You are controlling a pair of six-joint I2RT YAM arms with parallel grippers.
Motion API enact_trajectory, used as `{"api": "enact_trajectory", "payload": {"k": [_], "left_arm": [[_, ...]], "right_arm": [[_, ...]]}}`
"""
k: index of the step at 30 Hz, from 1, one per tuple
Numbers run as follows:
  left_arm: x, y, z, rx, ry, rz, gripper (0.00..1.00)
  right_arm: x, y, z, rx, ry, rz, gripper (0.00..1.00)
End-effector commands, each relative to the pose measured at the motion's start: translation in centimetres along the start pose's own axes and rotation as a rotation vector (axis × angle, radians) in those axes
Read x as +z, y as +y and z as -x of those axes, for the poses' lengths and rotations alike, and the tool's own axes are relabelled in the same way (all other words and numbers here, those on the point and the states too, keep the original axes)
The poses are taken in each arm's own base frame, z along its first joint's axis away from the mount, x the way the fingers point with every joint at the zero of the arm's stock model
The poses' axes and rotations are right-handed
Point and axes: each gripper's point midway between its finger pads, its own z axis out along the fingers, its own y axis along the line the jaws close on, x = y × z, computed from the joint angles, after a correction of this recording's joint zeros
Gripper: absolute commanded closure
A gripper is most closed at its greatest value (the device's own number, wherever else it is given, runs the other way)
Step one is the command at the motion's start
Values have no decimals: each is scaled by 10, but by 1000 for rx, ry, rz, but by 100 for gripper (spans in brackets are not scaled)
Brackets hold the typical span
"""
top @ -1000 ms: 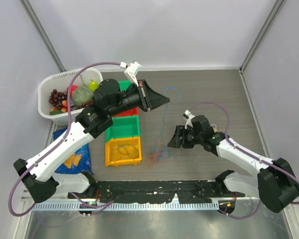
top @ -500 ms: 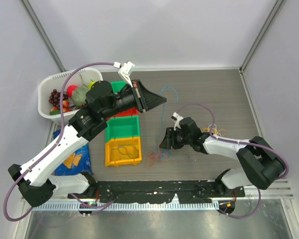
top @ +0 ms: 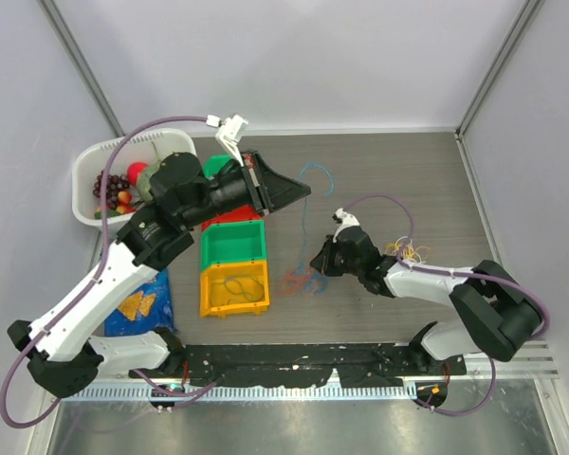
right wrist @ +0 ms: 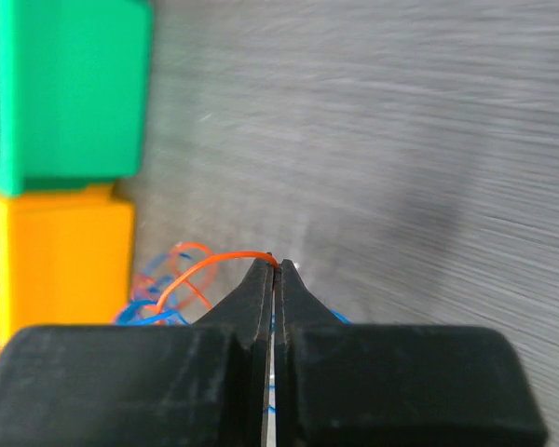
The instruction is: Untangle the cables
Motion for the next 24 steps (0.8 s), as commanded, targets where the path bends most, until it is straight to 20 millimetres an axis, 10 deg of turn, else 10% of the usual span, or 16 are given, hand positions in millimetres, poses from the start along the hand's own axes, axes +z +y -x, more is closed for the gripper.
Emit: {"api": "enact_trajectory", "payload": {"k": [1, 8, 24], "left_arm": [[-59, -79, 58, 171, -164, -157, 100], [-146, -148, 125, 336, -403, -180, 100], [-206, -204, 179, 422, -614, -228, 100]], "right_arm": [[-33, -72, 42, 103, -237, -444, 99], [-101, -178, 46, 373, -274, -830, 99], [-128, -221, 60, 357, -272, -1004, 100]]}}
